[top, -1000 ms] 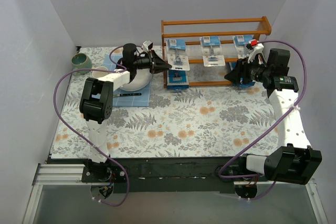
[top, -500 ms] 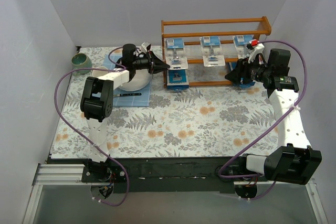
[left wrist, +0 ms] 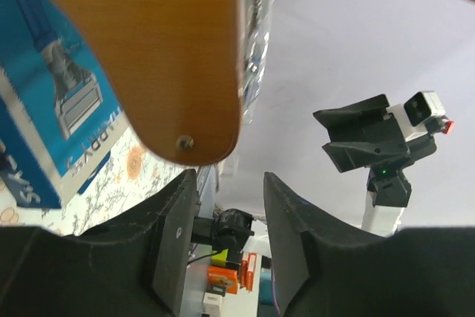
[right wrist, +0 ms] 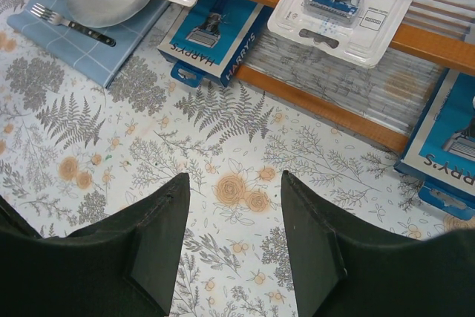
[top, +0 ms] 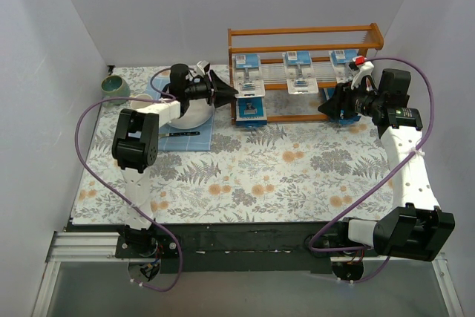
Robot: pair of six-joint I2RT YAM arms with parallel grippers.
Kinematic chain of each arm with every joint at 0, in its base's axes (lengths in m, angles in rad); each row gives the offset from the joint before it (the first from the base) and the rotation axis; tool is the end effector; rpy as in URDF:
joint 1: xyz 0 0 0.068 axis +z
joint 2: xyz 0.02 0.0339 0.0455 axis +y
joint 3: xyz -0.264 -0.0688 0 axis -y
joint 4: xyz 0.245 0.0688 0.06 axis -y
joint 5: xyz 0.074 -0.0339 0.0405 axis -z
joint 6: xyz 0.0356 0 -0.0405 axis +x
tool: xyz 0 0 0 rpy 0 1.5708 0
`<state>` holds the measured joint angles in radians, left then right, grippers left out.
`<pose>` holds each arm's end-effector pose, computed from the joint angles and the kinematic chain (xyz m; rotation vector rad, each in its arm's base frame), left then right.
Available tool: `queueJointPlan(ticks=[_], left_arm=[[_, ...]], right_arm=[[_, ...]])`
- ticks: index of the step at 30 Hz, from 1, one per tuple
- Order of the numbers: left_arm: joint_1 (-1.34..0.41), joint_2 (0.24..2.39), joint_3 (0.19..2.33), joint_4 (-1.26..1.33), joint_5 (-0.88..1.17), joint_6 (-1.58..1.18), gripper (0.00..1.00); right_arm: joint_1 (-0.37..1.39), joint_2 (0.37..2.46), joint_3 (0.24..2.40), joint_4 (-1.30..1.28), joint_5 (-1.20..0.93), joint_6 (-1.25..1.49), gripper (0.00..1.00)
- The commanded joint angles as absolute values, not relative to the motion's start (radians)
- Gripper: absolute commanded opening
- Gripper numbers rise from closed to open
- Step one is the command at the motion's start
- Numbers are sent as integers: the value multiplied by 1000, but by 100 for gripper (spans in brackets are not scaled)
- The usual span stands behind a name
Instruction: Place and organize the shaving razors onto the shelf
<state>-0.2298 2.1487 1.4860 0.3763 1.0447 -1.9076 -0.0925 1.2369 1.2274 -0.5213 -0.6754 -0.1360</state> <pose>0.4627 -0.1399 0.2052 0.9356 -2.0277 1.9130 0.2677 -0.0025 0.3691 -0.4414 1.9723 0.5619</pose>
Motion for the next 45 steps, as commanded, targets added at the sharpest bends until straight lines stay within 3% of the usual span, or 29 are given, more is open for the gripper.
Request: queueJointPlan(ticks=[1, 5, 6, 8, 9, 10, 11, 12, 21, 35, 45], left_arm=[[-216, 2002, 1396, 361, 1086, -1852, 41], [-215, 1916, 1281, 234, 1060, -1735, 33], [-215, 1899, 1255, 206, 1048, -1702, 14], [-221, 1867, 1247, 137, 1014, -1605, 0], [-225, 1861, 1268, 115, 1008, -1570, 0], [-230, 1858, 1285, 85, 1000, -1499, 0], [-241, 1856, 1307, 31, 993, -1461, 0], [-247, 1856, 1324, 8, 973, -1427, 0], [-325, 1901, 1489, -149, 859, -1195, 0], [-367, 2023, 1643, -175, 605, -1242, 0], [-365, 1996, 1622, -167, 689, -1247, 0]], right_arm=[[-101, 1235, 1246, -502, -673, -152, 60], [-113, 1235, 1270, -505, -666, -153, 60], [-117, 1236, 1276, -503, -660, -150, 60], [-136, 1242, 1288, -496, -631, -134, 56], [-144, 1246, 1305, -488, -614, -124, 53], [-153, 1253, 1310, -482, -576, -114, 46], [-170, 1258, 1315, -474, -554, -95, 12], [-176, 1258, 1319, -459, -533, -88, 2], [-186, 1282, 1287, -396, -509, -52, 1], [-187, 1275, 1230, -342, -523, -20, 1], [-192, 1278, 1224, -351, -525, -29, 1]])
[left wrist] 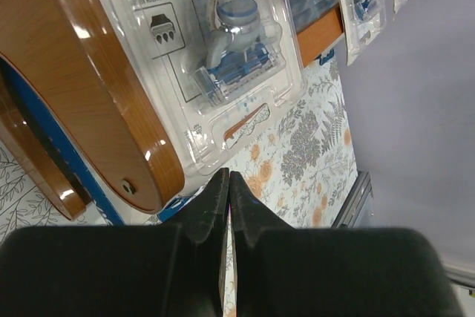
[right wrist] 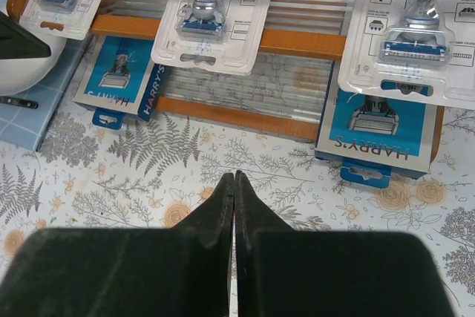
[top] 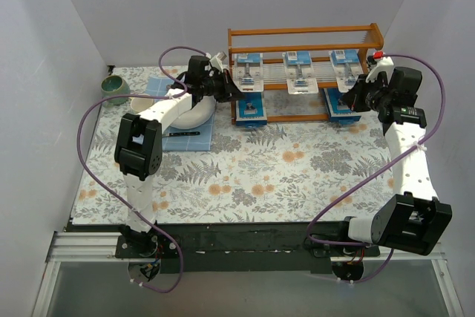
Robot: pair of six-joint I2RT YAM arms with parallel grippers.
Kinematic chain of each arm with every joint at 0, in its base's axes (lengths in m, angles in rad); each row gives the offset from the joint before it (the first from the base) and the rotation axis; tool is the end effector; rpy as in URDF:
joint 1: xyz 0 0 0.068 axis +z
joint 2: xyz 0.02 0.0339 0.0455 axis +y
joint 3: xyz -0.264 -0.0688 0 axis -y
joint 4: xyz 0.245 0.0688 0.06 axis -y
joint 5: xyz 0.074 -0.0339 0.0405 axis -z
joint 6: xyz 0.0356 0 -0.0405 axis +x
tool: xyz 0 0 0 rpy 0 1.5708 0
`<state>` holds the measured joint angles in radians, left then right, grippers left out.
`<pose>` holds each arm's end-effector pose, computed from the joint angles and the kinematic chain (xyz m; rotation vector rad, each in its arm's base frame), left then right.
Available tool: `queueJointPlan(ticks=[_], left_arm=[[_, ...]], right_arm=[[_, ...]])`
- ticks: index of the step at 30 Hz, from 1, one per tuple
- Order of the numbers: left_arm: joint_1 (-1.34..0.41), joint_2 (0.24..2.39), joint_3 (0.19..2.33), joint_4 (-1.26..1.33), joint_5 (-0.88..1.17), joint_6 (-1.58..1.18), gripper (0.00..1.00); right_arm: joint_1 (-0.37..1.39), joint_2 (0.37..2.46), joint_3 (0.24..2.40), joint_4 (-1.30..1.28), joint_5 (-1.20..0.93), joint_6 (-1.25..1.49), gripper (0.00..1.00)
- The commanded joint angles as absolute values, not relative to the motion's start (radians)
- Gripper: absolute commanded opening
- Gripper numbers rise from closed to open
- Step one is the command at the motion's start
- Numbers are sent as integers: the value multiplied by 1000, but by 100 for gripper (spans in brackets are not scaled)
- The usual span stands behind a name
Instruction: Place and organize the shaving razors onto the shelf
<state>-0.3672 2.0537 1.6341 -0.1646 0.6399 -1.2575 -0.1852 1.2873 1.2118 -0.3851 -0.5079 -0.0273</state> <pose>0.4369 -0.1908 0.2457 -0.6637 2.4089 -1.5206 0.2874 -0.0362 0.3616 -0.1602 1.9827 0.3777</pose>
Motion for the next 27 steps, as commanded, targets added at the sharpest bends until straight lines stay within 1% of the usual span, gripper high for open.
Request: queueJointPlan(ticks=[1, 4, 5, 6, 7, 8, 9, 10, 11, 13, 15, 16, 17, 19, 20, 24, 27], left_arm=[[-365, 1952, 1597, -166, 734, -1240, 0], [-364, 1849, 1478, -161, 822, -1194, 5], [-364, 1818, 1442, -160, 831, -1181, 6], [-364, 1789, 1368, -160, 833, -1154, 9], [-364, 1763, 1336, -156, 831, -1144, 11], [-364, 1708, 1303, -158, 818, -1134, 13], [-362, 1688, 1264, -163, 810, -1123, 20], [-364, 1665, 1250, -166, 798, -1089, 21], [-364, 1634, 1241, -181, 772, -1071, 22], [-364, 1611, 1226, -218, 735, -1007, 23], [-359, 1588, 1223, -251, 658, -970, 23], [-345, 1583, 1215, -273, 643, -944, 23], [-338, 1574, 1210, -281, 632, -934, 23], [-318, 1548, 1203, -293, 604, -925, 23], [-298, 1539, 1201, -304, 594, -919, 23], [-264, 1487, 1197, -333, 558, -890, 23], [-241, 1447, 1192, -347, 537, -874, 23]], right_arm=[[-193, 1278, 1229, -353, -522, -35, 1], [-195, 1279, 1224, -360, -523, -67, 1], [-195, 1282, 1220, -374, -528, -83, 17], [-193, 1282, 1215, -382, -523, -98, 25], [-192, 1281, 1207, -383, -520, -107, 33], [-193, 1279, 1192, -387, -515, -109, 45], [-193, 1276, 1187, -393, -515, -112, 52], [-192, 1272, 1181, -396, -518, -113, 56], [-190, 1269, 1175, -396, -526, -112, 62], [-177, 1264, 1163, -406, -560, -115, 64], [-155, 1250, 1135, -403, -560, -144, 62], [-128, 1244, 1121, -393, -558, -159, 58], [-109, 1240, 1103, -378, -554, -172, 44], [-34, 1242, 1074, -333, -482, -183, 26], [-11, 1252, 1075, -325, -459, -183, 2], [86, 1334, 1107, -264, -303, -172, 1], [115, 1414, 1167, -249, -252, -152, 1]])
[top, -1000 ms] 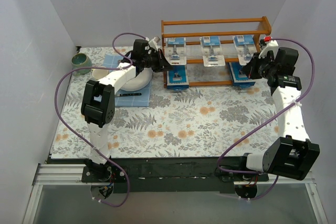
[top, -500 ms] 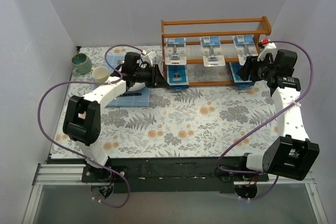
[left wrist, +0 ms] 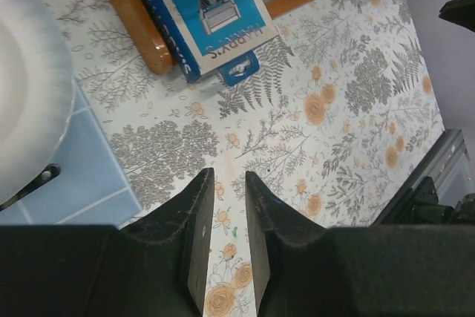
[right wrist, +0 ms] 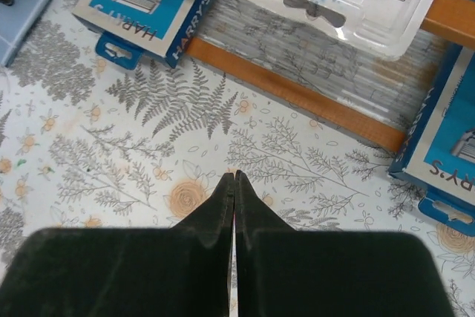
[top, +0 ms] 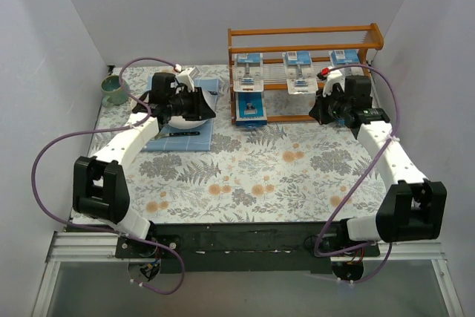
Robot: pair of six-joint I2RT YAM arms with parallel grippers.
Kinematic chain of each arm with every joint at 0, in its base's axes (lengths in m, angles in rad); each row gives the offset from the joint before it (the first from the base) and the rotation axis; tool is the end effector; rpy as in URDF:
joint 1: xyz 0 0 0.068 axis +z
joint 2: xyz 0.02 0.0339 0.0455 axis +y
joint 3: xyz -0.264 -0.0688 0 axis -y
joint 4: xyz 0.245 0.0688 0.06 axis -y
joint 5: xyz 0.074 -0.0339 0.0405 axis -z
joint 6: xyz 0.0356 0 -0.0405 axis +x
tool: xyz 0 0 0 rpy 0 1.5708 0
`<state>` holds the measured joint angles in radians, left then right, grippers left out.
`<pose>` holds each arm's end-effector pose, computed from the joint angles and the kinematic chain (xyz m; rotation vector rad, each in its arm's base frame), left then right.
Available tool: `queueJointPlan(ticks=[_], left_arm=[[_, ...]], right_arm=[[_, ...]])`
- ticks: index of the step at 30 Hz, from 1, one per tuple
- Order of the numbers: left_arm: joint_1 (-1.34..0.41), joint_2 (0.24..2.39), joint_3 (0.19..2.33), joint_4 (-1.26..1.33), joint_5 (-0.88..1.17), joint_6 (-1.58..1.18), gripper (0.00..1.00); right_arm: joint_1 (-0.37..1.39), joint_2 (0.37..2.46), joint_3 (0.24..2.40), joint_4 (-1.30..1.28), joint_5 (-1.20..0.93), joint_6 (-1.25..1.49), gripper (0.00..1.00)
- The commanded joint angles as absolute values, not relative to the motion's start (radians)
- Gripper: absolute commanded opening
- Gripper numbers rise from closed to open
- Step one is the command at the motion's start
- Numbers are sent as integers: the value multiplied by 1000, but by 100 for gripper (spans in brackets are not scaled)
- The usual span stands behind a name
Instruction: Place and organize the shaving razors onto the shelf
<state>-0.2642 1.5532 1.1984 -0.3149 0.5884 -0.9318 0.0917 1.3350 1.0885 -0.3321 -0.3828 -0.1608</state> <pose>0.3300 -0.1097 0.2843 -0.4562 2.3943 -1.2606 0.2977 0.0407 0.3101 -0.4859 2.0684 0.3697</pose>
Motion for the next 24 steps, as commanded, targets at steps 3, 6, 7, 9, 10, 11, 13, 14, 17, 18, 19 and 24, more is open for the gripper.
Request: queueJointPlan(ticks=[3, 6, 7, 9, 10, 11, 13, 14, 17, 18, 19, 24], left_arm=[[-209, 1408, 1181, -350, 526, -868, 23], [-164, 1382, 1180, -360, 525, -867, 24], [-143, 1378, 1180, -362, 526, -868, 24], [-123, 1368, 1174, -362, 531, -871, 23], [-104, 1368, 1172, -361, 532, -876, 23], [-95, 1367, 1170, -359, 541, -879, 23], [-77, 1364, 1169, -357, 549, -887, 24], [-72, 1364, 1170, -354, 551, -891, 23], [-60, 1365, 1172, -353, 560, -897, 23], [-57, 1367, 1173, -354, 563, -899, 23], [-52, 1368, 1175, -353, 564, -899, 23], [-40, 1368, 1181, -356, 568, -900, 23]], right_arm=[[143, 1486, 1224, -242, -177, -152, 1], [146, 1537, 1267, -235, -140, -150, 1], [146, 1545, 1275, -232, -132, -149, 1], [146, 1563, 1287, -221, -121, -135, 1], [149, 1566, 1290, -219, -121, -130, 1], [150, 1574, 1289, -213, -120, -118, 1], [155, 1578, 1286, -196, -114, -112, 1], [158, 1582, 1285, -189, -107, -109, 1], [169, 1591, 1284, -157, -81, -97, 1], [172, 1595, 1284, -150, -69, -84, 1], [172, 1597, 1279, -144, -66, -75, 1], [199, 1562, 1187, -9, -23, -60, 1]])
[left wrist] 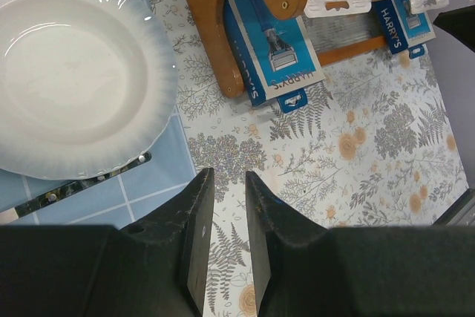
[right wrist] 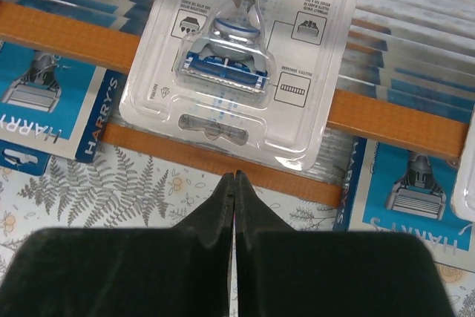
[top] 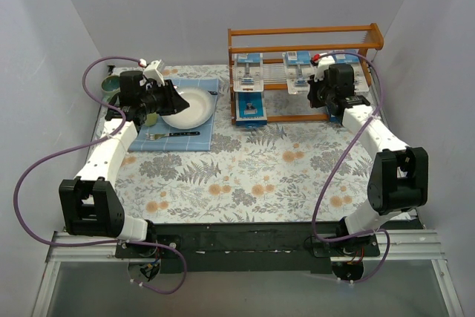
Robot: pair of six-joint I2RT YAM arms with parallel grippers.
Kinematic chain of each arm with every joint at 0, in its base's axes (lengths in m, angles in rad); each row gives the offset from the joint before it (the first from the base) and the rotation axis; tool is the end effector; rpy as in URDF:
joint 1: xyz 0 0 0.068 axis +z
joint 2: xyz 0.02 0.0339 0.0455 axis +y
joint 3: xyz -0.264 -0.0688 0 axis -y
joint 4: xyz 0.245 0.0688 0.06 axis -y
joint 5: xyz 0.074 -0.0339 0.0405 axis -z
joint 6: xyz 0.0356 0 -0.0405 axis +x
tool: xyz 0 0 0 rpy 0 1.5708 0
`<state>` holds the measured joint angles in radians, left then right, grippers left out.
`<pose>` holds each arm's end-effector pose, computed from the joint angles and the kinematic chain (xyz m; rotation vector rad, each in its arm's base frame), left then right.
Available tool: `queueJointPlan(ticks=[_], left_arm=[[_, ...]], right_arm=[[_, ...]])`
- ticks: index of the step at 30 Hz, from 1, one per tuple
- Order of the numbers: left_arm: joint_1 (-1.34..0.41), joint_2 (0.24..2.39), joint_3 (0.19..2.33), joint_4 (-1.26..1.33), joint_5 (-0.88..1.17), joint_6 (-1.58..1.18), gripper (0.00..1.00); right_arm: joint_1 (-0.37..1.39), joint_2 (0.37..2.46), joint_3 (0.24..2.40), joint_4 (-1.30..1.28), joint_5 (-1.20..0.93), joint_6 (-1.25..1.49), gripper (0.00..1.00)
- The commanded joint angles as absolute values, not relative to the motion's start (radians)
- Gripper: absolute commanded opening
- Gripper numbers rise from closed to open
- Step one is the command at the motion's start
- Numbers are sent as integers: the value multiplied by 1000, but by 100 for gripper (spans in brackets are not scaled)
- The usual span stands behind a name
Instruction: Place and organize the shaving razors onto the shelf
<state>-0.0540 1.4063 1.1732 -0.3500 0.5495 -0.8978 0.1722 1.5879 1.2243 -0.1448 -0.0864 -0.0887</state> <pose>0.3147 -0.0356 0.3183 -0.6110 2.1964 -1.1207 0.3645 0.0665 0.2931 -0.3229 2.0550 0.1408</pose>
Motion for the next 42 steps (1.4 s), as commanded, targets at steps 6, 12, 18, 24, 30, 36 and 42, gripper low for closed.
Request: queueJointPlan(ticks=[6, 12, 18, 24, 30, 36, 42], left_arm=[[-25, 1373, 1186, -360, 571, -900, 23], [-11, 1373, 1181, -359, 569, -904, 23], [-5, 1371, 1167, -353, 577, -916, 23], [-2, 1358, 1149, -354, 577, -925, 23], [-3, 1345, 1146, -354, 614, -923, 24], [-2, 1364, 1115, -342, 663, -905, 37], [-2, 1379, 1065, -298, 726, -923, 98]], right_arm=[[216, 1549, 1137, 52, -9, -60, 1], [215, 1565, 1149, 84, -5, -78, 1], [215, 1604, 1186, 101, 23, -83, 1], [215, 1608, 1190, 104, 34, -86, 1], [215, 1485, 1143, 10, 8, -112, 1], [197, 1287, 1002, -138, -72, -141, 22], [155, 1197, 946, -342, -48, -68, 64]])
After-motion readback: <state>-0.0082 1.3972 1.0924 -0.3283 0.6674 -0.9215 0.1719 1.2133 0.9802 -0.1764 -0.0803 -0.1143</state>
